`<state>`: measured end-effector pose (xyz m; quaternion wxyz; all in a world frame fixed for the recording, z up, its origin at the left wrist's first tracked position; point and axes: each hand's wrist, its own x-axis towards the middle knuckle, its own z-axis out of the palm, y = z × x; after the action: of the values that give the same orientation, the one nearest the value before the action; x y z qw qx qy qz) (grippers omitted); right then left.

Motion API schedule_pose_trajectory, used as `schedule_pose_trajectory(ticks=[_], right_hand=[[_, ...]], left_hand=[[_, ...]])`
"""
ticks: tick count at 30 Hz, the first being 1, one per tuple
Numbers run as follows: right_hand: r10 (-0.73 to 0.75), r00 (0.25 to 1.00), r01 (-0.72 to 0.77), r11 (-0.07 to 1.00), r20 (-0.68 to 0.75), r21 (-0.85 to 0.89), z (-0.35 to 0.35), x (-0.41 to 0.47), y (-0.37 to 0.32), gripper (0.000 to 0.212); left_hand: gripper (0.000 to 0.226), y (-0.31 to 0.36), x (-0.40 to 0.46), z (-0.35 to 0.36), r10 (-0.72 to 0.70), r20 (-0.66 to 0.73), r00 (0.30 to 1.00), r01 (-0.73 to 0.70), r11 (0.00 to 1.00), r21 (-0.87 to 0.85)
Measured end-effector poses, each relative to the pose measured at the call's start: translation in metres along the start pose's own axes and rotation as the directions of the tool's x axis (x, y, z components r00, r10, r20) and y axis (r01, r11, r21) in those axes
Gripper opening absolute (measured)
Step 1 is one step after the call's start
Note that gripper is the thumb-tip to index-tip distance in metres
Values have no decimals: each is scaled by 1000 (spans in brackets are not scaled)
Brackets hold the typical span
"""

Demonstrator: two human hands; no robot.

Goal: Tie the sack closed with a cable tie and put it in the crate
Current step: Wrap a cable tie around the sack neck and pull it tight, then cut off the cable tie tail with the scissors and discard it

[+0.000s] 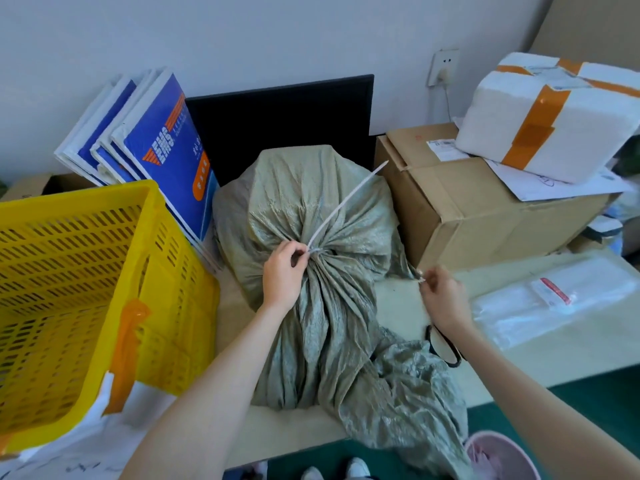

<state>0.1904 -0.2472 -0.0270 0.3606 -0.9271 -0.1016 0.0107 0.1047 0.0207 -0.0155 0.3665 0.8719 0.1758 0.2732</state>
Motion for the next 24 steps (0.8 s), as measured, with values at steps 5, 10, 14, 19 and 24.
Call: schedule_pose_trajectory(ticks=[5, 10, 14, 19, 24], right_hand=[[180, 981, -157, 958, 78, -238, 1, -10, 44, 21], [335, 924, -196, 831, 187, -521, 7, -22, 70, 42], [323, 928, -136, 760, 187, -636, 13, -24, 71, 33], [280, 938, -85, 760, 206, -645, 13, -33, 64, 20], [290, 929, -116, 818, 230, -563, 14, -30, 73, 15]], left_hand=[[5, -3, -1, 2, 41, -37, 998, -40, 999, 22], [6, -6, -3, 5, 55, -31, 998, -54, 998, 27], [5, -6, -3, 7, 52, -37, 998, -50, 998, 34], [6, -7, -3, 7, 63, -37, 997, -62, 997, 43], [6, -5, -2, 4, 65, -17, 998, -64, 997, 46]])
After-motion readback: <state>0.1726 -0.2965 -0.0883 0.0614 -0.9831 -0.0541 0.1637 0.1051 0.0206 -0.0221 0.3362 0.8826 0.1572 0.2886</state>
